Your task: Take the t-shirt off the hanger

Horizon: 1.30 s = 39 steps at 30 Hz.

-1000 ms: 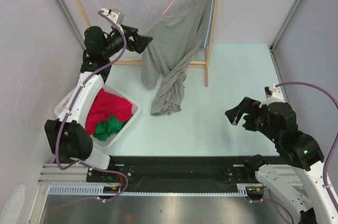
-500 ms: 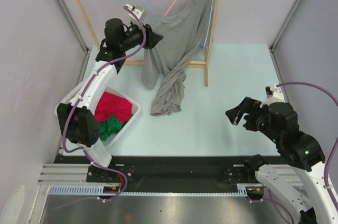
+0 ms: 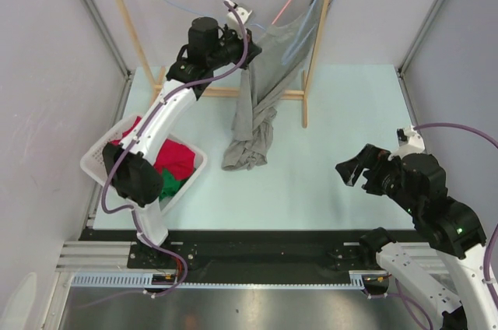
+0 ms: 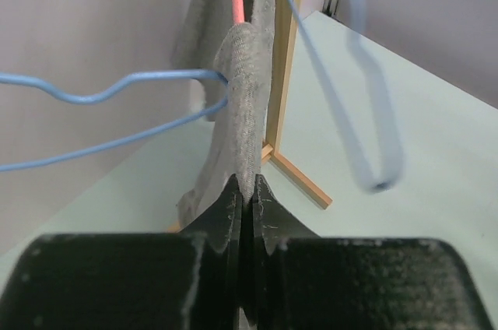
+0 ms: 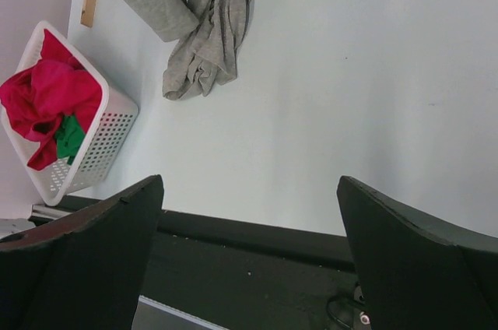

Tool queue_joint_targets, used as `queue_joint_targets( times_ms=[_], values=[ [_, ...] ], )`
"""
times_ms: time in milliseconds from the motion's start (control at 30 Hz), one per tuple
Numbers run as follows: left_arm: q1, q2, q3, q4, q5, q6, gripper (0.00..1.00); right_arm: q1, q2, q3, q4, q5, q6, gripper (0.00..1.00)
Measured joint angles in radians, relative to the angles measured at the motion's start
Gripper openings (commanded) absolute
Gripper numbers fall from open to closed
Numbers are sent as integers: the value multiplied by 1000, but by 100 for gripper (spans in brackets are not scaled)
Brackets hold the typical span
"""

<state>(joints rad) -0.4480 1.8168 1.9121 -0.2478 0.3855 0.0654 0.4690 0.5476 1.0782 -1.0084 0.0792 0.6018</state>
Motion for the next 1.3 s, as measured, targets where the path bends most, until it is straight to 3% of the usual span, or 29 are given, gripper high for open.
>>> queue_joint_targets(
  times_ms=[133,300,433,633,933,1067,1100,1133,1200,1233,1300],
  values=[
    [-25,47,82,-74,-53,-5,0,0,-10,12,-13,10,0,99],
    [-37,28,48,-61,-106,-77,0,0,-11,15,-24,11,0,99],
    [-39,-68,-116,49,-142,-175,0,0,-11,16,-27,12,0,99],
    [-39,-231,-399,341,-190,-296,0,0,-11,16,-28,14,0,99],
    [-39,-216,-427,632,-196,-335,0,0,-10,16,-30,23,-4,99],
    [-39,-177,-381,621,-172,-325,1,0,-8,16,-31,26,-8,100],
    [-39,-172,-378,613,-164,-324,4,0,-8,16,-31,27,-8,99],
    [-39,-171,-378,597,-155,-323,18,0,-8,16,-31,29,-8,99],
    [-39,-171,-380,574,-140,-322,30,0,-8,16,-31,29,-10,99],
    [-39,-174,-384,572,-135,-321,40,0,-8,16,-31,29,-11,100],
    [-39,-187,-410,565,-118,-316,51,0,-8,16,-30,28,-11,100]
  ],
)
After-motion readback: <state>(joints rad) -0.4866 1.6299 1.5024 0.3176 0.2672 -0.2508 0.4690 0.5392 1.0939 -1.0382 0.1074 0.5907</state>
